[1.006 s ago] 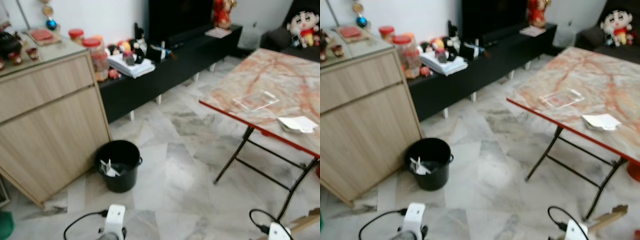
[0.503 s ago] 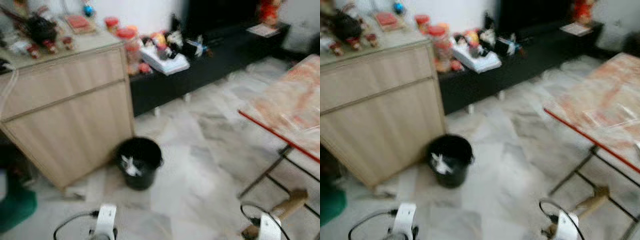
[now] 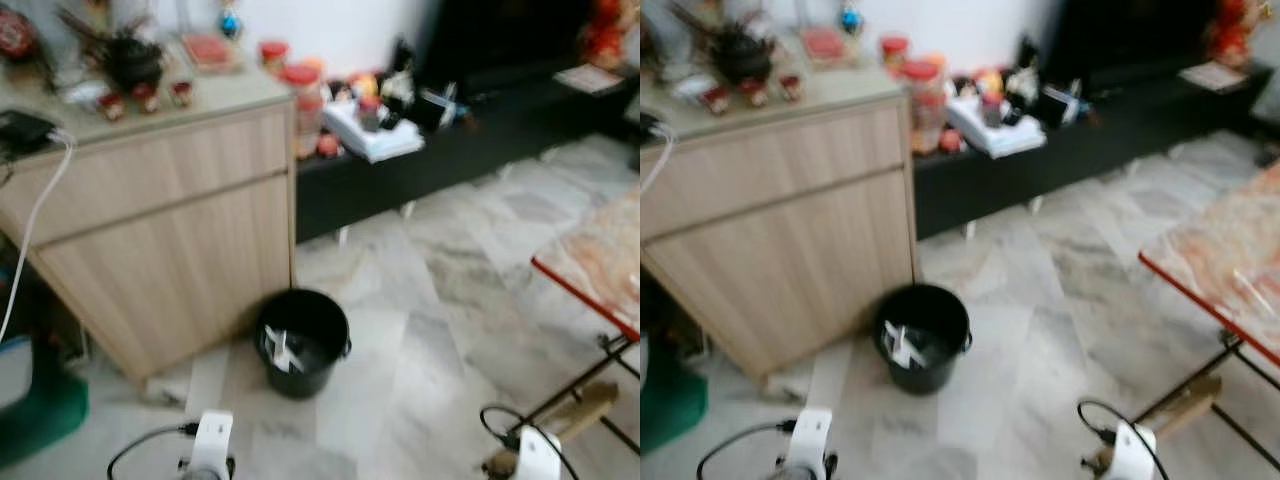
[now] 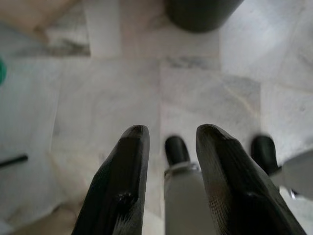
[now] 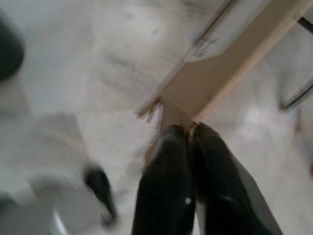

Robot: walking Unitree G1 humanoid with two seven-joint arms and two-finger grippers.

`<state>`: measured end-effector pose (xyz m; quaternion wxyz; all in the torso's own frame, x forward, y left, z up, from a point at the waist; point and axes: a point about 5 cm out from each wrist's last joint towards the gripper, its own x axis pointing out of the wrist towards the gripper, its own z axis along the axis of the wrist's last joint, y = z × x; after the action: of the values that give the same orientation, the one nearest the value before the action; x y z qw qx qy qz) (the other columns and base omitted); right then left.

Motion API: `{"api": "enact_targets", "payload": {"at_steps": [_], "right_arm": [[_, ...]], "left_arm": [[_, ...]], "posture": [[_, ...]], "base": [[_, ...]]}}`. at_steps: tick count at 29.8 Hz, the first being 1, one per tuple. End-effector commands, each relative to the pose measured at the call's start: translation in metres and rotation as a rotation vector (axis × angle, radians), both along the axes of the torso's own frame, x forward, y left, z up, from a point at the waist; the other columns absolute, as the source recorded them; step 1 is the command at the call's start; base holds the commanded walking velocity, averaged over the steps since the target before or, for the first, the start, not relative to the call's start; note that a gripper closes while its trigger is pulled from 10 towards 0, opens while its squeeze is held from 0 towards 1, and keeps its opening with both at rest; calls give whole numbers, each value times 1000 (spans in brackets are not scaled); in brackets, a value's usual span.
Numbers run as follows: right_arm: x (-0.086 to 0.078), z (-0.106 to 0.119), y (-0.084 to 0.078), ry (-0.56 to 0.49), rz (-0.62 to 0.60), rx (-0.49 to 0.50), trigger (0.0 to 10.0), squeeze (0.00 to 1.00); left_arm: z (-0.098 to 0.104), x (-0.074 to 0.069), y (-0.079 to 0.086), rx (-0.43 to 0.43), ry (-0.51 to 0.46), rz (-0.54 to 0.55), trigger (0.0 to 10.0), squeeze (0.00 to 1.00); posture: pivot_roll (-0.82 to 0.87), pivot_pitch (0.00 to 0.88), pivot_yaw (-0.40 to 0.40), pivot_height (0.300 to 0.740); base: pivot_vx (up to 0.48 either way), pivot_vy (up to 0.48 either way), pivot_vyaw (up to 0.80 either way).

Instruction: Picking trash to rubbish bin

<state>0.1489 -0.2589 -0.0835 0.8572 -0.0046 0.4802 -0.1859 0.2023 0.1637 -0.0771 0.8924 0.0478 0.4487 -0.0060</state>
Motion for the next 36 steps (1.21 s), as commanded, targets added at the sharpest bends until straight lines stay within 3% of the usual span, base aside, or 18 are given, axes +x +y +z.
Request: {"api": "enact_targets", "payload": {"at_steps": [1,3,6,8,11,12,13,18,19,21,22,25,28,36], "right_arm": [[2,2,-1,68,312,-127,10000,0],[0,1,0,89,406,-139,10000,0],[-1,1,-1,98,426,-152,10000,0],[8,7,-6,84,521,-245,10000,0],[25,16,-7,17,523,-279,10000,0],[41,24,-4,-44,524,-288,10000,0],[46,26,-3,-61,526,-289,10000,0],[87,43,25,-179,612,-239,10000,0],[100,48,39,-216,652,-201,10000,0],[110,52,52,-239,676,-165,10000,0],[116,54,69,-245,703,-97,10000,0],[119,54,81,-228,742,-64,10000,0],[120,52,114,-192,836,37,10000,0],[122,54,132,-200,951,29,10000,0]], "left_arm": [[-3,-4,-10,-22,17,-13,10000,0],[-3,-4,-9,-22,17,-13,10000,0],[-3,-4,-9,-22,17,-13,10000,0],[-3,-5,-8,-20,19,-12,10000,0],[-4,-6,-8,-19,21,-13,10000,0],[-4,-6,-7,-19,22,-14,10000,0],[-4,-6,-7,-18,22,-14,10000,0],[-3,-5,-8,-19,18,-16,10000,0],[-3,-4,-9,-19,14,-16,10000,0],[-2,-3,-8,-19,9,-11,10000,0],[-1,-2,-8,-20,6,-7,10000,0],[-1,-2,-7,-19,5,-6,10000,0],[-2,-3,-7,-18,7,-5,10000,0],[-1,-1,-8,-21,3,-5,10000,0]], "posture": [[-164,32,-59,740],[-164,32,-59,740],[-164,32,-59,740],[-160,32,-58,740],[-162,29,-55,740],[-163,28,-53,740],[-163,28,-53,740],[-156,28,-56,740],[-143,31,-62,740],[-140,33,-65,740],[-140,33,-65,740],[-139,37,-66,740],[-142,43,-61,740],[-141,48,-67,740]], "base": [[296,0,0],[300,0,0],[300,0,0],[302,0,0],[300,0,0],[300,0,0],[300,0,0],[295,0,0],[296,0,0],[292,0,0],[292,0,0],[298,0,0],[305,0,0],[307,0,0]]}}
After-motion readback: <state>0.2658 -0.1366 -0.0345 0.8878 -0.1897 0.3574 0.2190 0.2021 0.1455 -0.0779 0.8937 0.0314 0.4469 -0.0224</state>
